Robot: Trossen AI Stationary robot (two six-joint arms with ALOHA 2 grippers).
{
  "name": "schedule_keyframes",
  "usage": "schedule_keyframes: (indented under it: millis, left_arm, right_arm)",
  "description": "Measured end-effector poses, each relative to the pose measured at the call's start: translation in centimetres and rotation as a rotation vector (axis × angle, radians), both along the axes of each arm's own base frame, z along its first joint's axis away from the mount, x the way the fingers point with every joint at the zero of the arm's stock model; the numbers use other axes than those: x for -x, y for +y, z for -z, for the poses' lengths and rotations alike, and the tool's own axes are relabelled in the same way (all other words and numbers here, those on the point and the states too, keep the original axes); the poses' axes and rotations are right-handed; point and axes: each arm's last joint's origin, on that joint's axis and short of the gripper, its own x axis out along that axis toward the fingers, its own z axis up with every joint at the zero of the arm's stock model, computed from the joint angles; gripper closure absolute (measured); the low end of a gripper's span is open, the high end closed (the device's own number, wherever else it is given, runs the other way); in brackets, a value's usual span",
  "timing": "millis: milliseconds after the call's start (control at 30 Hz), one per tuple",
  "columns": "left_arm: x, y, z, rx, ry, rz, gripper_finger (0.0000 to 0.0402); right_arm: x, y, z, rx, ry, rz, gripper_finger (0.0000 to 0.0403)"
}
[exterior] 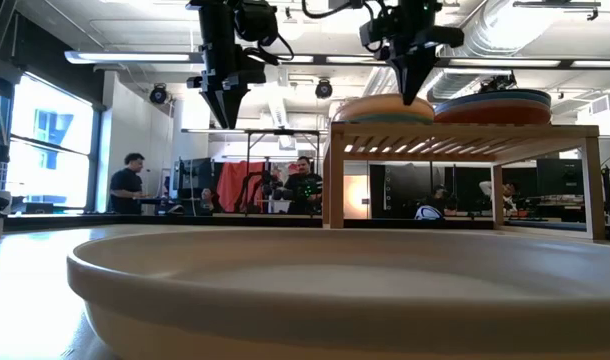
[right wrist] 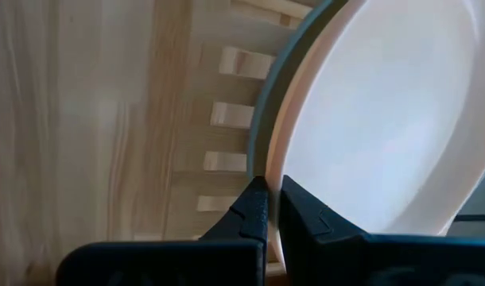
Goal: Place and stack plates onto a shelf
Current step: Stack the light yellow plate on top of the light blue plate onto the shelf
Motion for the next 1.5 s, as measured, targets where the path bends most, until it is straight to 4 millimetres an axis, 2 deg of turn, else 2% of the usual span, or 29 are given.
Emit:
schedule_keyframes:
  millis: [467,767,933,1300,1500]
  left_arm:
    - [0.0,0.0,0.0,0.002,-0.002,0.001,0.0302]
    - [0.0,0.0,0.0,0.002,-0.002,0.000,0.0302]
    - [0.0,0.0,0.0,0.002,-0.002,0.000,0.0302]
    - [0.0,0.0,0.0,0.006,-0.004,0.001,0.0302]
    - [-0.2,-0.3,0.1,0.094,-0.053,0.033,0.0302]
  right_arm:
    - [-0.1,0.0,0.0,-0.004,-0.016,-0.005,0.0398]
    - [-0.4,-0.2,0.0,0.045,-0.028,0.008,0.0324]
    - [-0.4,-0.2,0.0,0.092,-0.010,0.013,0.0300]
    - [-0.7,1.6,-1.3,0.097,-0.037,-0.041,0.0295]
    - [-0.9,0.9,-1.7,0.105,-0.083,-0.010,0.0295]
